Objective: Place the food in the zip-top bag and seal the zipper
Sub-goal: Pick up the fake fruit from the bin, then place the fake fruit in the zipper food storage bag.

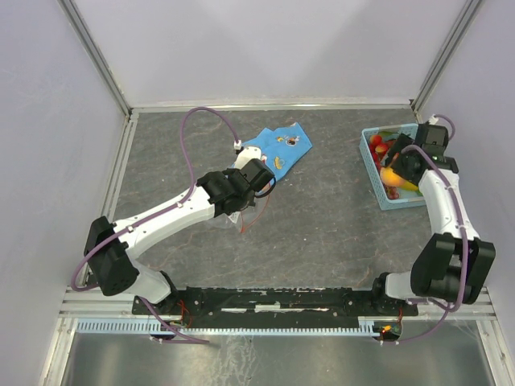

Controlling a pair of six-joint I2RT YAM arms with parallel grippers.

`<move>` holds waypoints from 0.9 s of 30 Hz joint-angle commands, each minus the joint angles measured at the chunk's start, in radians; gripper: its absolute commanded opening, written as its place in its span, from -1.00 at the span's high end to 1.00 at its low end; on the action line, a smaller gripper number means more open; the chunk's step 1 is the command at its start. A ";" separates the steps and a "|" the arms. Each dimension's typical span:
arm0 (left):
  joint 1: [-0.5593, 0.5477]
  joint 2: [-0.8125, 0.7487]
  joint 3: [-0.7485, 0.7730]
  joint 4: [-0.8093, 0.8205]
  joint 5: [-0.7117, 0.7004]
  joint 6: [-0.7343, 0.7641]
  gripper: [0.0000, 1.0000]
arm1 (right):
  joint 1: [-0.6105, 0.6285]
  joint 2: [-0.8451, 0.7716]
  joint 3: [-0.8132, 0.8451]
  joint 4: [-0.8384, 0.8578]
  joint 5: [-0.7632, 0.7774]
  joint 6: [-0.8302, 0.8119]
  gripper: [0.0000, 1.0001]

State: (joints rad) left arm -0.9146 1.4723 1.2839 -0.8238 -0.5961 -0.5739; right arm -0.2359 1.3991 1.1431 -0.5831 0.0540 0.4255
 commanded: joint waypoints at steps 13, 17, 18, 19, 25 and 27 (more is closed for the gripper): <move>0.005 -0.049 0.046 0.023 0.062 -0.036 0.95 | 0.413 -0.213 -0.177 0.364 -0.380 0.377 -0.31; 0.005 -0.053 0.053 0.027 0.084 -0.043 0.95 | 0.536 -0.207 -0.206 0.494 -0.389 0.472 -0.31; 0.006 -0.056 0.054 0.028 0.089 -0.045 0.95 | 0.564 -0.203 -0.209 0.531 -0.385 0.493 -0.31; 0.005 -0.058 0.054 0.030 0.094 -0.047 0.95 | 0.588 -0.197 -0.210 0.547 -0.381 0.510 -0.32; 0.005 -0.075 0.058 0.044 0.135 -0.058 0.95 | 0.707 -0.140 -0.209 0.706 -0.376 0.600 -0.33; 0.006 -0.080 0.058 0.046 0.141 -0.065 0.95 | 0.741 -0.118 -0.209 0.747 -0.380 0.616 -0.33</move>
State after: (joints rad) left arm -0.9138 1.4330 1.2991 -0.8124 -0.4828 -0.5758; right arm 0.4541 1.2434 0.9268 -0.0128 -0.3149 0.9607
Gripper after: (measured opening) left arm 0.043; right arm 0.834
